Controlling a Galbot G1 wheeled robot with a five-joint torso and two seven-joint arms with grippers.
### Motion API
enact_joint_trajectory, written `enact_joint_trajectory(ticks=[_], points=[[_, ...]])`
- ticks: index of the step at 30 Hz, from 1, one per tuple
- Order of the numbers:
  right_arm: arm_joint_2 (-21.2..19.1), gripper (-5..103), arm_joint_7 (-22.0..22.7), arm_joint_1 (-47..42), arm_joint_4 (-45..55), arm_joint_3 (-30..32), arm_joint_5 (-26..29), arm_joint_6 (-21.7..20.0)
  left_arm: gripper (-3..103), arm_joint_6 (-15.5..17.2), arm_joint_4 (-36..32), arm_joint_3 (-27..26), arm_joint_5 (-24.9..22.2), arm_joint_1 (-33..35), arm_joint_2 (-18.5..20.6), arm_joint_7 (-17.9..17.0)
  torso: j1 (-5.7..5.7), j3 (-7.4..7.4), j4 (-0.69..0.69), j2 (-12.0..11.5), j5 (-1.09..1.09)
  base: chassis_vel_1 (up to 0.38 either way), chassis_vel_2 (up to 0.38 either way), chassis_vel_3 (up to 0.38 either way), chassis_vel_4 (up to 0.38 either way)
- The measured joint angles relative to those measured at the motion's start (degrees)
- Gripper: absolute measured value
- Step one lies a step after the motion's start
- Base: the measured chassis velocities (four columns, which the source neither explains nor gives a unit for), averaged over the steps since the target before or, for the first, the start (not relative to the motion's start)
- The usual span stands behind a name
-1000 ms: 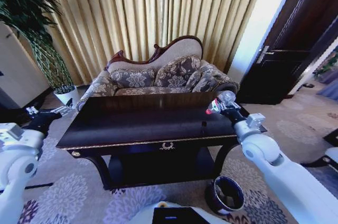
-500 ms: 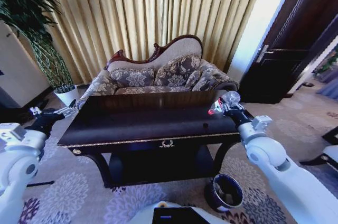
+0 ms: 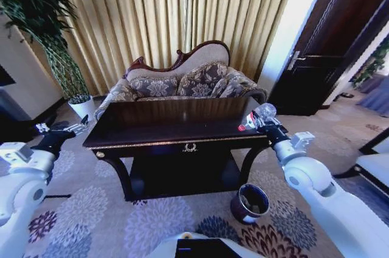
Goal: Move to the front of the table and place the trash on the table into the trash bin.
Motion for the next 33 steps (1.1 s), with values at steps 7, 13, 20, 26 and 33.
enact_joint_trajectory(ticks=[7,13,20,26,33], points=[[2.59,24,-0.02,-1.81,-1.87,0.15,-0.91,0.23,100,-0.03,-0.67,0.53,0.17,0.07,-0.83,0.01,-0.01,-0.01,0.01,0.02,0.00,0.092,-0.088,-0.080,0.091],[7.30,24,-2.68,-11.33,-6.57,1.35,-5.07,2.36,100,0.13,-0.87,0.79,0.10,0.42,-1.08,0.02,0.04,0.02,-0.03,-0.01,0.02,0.000,0.000,0.000,0.000],[11.74,24,-3.72,-10.04,-18.88,-3.95,-10.92,4.98,100,0.46,-1.84,1.91,0.44,0.41,-3.02,0.01,0.02,0.00,0.00,0.00,-0.01,0.000,0.000,0.000,0.000],[16.15,24,-3.69,-1.24,-36.75,-10.58,-17.43,9.87,100,0.49,-2.98,1.64,1.05,1.53,-4.79,0.03,0.02,0.01,0.00,-0.01,0.02,0.000,0.000,0.000,0.000],[18.19,24,-3.92,10.70,-63.67,-14.69,-22.33,16.45,100,0.38,-5.27,-0.75,1.09,4.43,-5.32,0.06,0.01,0.01,0.00,-0.01,0.02,0.000,0.000,0.000,0.000]])
